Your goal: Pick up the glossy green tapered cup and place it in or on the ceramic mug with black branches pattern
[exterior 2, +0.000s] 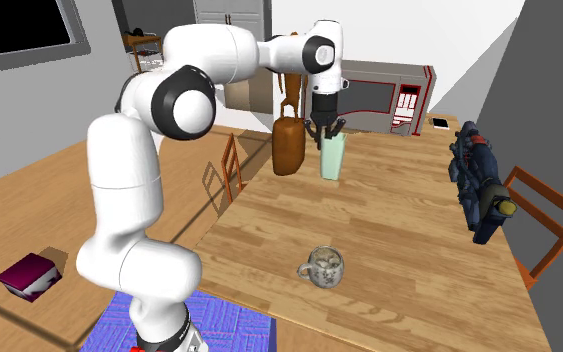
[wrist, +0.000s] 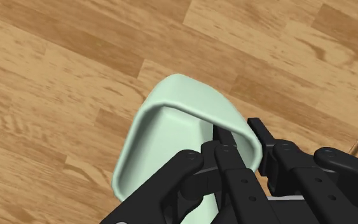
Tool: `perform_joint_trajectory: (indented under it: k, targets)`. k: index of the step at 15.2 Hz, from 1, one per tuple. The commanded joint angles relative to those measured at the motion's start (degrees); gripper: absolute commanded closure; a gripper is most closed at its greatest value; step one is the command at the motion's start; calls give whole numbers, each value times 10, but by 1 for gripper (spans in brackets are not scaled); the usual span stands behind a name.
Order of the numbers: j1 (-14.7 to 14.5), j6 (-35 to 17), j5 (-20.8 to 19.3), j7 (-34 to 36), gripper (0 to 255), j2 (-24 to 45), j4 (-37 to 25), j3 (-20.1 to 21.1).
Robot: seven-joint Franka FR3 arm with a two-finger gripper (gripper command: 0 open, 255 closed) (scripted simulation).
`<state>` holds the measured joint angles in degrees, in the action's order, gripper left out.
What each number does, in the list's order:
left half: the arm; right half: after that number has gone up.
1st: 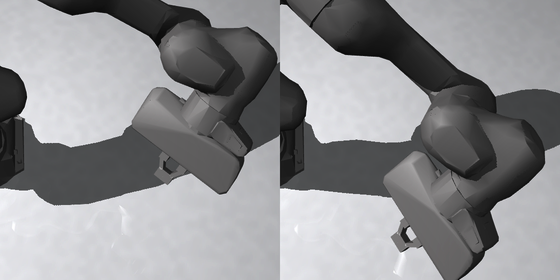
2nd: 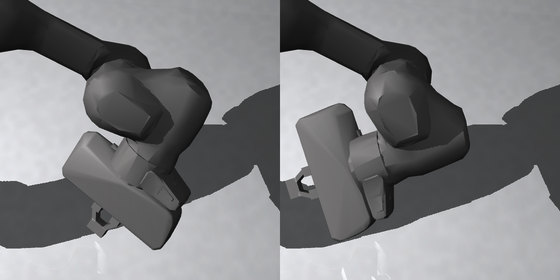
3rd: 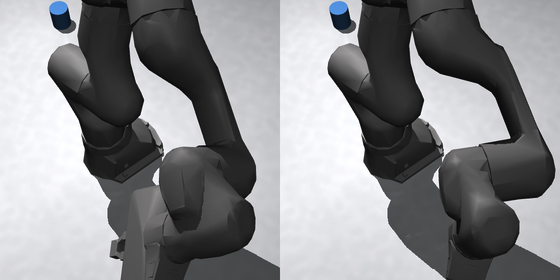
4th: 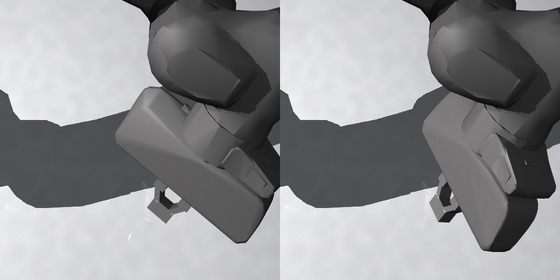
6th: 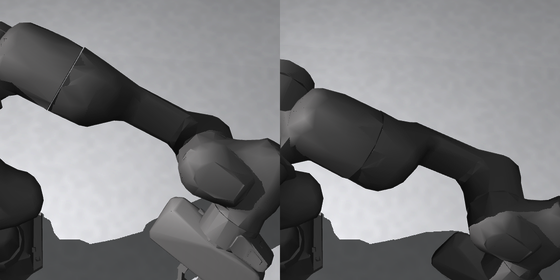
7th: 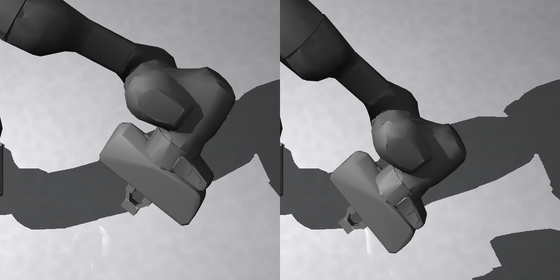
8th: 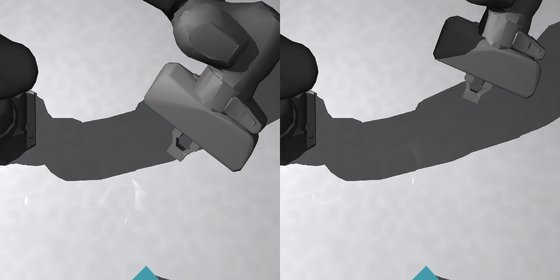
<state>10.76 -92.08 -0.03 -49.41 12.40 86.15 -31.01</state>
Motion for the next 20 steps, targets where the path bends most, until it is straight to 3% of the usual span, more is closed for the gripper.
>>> perform_joint_trajectory:
  k: [1, 9, 20]
  targets:
    - [-7, -9, -23, 2, 255, -47, 50, -5]
    - [-5, -11, -119, 13, 255, -231, 210, -6]
    - [57, 53, -221, -8, 255, -448, 341, 8]
